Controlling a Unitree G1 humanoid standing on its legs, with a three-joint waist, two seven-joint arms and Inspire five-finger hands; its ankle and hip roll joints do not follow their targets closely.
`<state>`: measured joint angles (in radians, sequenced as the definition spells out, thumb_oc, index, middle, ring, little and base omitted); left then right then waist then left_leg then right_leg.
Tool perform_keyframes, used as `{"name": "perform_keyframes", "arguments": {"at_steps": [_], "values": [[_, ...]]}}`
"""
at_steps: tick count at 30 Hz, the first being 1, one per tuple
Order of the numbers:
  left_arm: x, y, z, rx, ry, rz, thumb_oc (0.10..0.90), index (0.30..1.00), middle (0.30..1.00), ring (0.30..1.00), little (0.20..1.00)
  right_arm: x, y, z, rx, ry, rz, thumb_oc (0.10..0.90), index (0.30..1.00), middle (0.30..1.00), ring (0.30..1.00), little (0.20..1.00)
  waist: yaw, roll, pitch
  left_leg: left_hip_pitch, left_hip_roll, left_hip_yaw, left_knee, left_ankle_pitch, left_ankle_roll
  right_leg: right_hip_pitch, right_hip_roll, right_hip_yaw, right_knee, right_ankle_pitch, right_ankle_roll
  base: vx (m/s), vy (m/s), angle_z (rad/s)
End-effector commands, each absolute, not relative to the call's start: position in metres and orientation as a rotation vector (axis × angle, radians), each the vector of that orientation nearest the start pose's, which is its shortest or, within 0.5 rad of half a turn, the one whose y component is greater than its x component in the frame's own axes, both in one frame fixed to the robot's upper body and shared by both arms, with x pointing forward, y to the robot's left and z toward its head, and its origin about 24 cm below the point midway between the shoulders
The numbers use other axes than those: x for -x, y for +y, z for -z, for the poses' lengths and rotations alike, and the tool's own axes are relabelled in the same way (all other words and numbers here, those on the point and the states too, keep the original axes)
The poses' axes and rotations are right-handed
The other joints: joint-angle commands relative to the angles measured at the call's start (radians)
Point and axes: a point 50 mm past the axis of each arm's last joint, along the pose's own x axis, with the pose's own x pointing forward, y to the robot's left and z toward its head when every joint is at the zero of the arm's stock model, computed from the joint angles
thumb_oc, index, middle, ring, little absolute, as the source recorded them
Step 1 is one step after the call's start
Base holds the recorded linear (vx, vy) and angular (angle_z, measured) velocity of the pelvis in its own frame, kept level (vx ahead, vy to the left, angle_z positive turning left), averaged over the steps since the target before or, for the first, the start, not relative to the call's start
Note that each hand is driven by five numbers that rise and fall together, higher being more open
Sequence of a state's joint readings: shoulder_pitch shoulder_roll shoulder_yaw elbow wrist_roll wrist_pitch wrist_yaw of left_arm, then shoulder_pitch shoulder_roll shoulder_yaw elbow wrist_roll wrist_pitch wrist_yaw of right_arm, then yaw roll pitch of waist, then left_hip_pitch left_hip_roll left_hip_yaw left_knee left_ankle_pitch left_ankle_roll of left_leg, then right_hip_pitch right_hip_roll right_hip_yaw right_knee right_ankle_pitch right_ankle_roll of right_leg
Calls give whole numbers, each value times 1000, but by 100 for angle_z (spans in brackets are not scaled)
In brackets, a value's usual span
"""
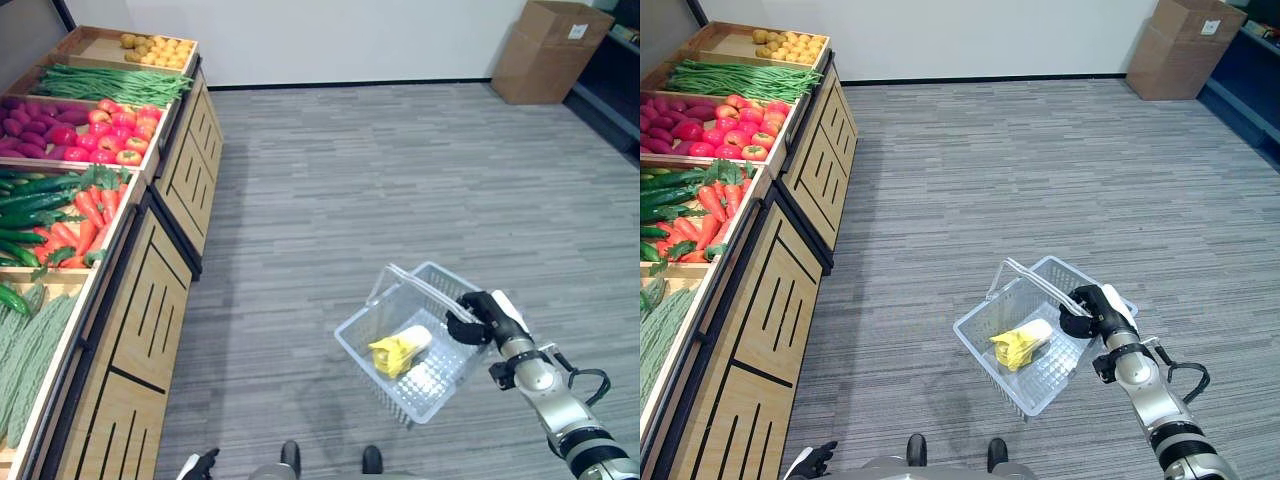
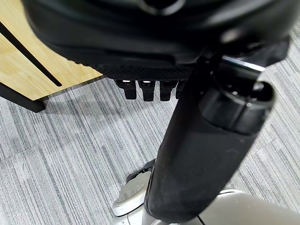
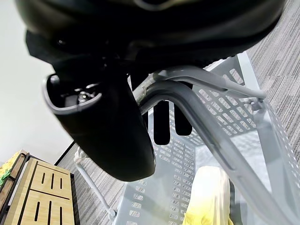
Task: Get the vegetables into the basket
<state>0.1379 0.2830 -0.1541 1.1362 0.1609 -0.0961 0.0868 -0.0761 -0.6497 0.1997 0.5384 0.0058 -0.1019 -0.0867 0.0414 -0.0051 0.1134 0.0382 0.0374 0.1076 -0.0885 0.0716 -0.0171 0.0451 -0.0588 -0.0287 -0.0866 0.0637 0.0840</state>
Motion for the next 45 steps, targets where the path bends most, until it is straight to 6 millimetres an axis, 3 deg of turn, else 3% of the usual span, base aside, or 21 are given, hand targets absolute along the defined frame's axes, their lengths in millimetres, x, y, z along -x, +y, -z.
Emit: {"name": "perform_keyframes", "arguments": {"at_steps": [1,10,20,28,31,33,34,36,39,41,43,45], "values": [[-76,269,150,-544,1156,-5,900,1000,1000,1000,1000,-260,-309,-56,580,52,252,400,300,300,300,300,36,-79,-62,10,35,7,1,-46,-30,-32,-68,-96,44,17,62,-8,-6,5],[-72,266,151,-547,1160,-1,900,1000,1000,1000,1000,-257,-311,-56,616,53,234,400,300,300,300,300,29,-69,-63,26,33,7,1,-52,-30,-18,-79,-97,38,28,66,1,8,1],[-71,269,150,-566,1147,-33,900,1000,1000,1000,1000,-248,-332,-57,893,88,297,400,300,300,300,300,33,-69,-49,36,33,-2,1,-60,-28,-16,-81,-102,60,15,67,4,3,0],[-76,272,148,-562,1123,-72,900,1000,1000,1000,1000,-244,-340,-52,872,124,362,400,300,300,300,300,37,-65,-31,37,36,-19,1,-56,-29,-19,-78,-112,90,-10,60,20,-18,5],[-87,273,144,-569,1086,-90,900,1000,1000,1000,1000,-252,-336,-61,855,77,373,400,300,300,300,300,40,-50,4,17,53,-34,6,-41,-32,-65,-70,-120,168,-48,47,-50,-108,12],[-91,275,142,-567,1069,-115,900,1000,1000,1000,1000,-253,-334,-62,847,67,369,400,300,300,300,300,44,-47,19,1,64,-50,32,-41,-34,-81,-60,-124,203,-73,35,-27,-190,16],[-98,275,140,-546,1040,-141,900,1000,1000,1000,1000,-253,-332,-67,850,39,362,400,300,300,300,300,49,-51,43,-60,66,-74,150,-60,-47,-80,-60,-137,218,-88,19,-11,-165,18],[-101,274,140,-530,1035,-150,900,1000,1000,1000,1000,-252,-332,-68,854,33,360,400,300,300,300,300,47,-55,51,-100,59,-81,225,-72,-60,-76,-61,-150,218,-95,11,-3,-155,39],[-112,268,137,-501,994,-148,900,1000,1000,1000,1000,-246,-338,-73,866,26,382,400,300,300,300,300,51,-65,88,-209,52,-90,407,-22,-101,-44,-69,-190,228,-119,-11,15,-145,45],[-116,267,136,-517,978,-127,900,1000,1000,1000,1000,-244,-343,-73,868,37,402,400,300,300,300,300,54,-60,94,-263,53,-103,397,0,-107,-34,-62,-207,234,-139,-12,93,-69,74],[-117,268,134,-533,972,-114,900,1000,1000,1000,1000,-240,-348,-73,877,44,424,400,300,300,300,300,57,-57,88,-309,69,-63,335,9,-86,-13,-56,-213,230,-157,-15,193,-4,33],[-115,268,135,-546,980,-105,900,1000,1000,1000,1000,-237,-349,-72,869,45,444,400,300,300,300,300,61,-49,83,-328,105,-41,260,68,-82,10,-42,-209,226,-174,-11,269,87,14]]}}
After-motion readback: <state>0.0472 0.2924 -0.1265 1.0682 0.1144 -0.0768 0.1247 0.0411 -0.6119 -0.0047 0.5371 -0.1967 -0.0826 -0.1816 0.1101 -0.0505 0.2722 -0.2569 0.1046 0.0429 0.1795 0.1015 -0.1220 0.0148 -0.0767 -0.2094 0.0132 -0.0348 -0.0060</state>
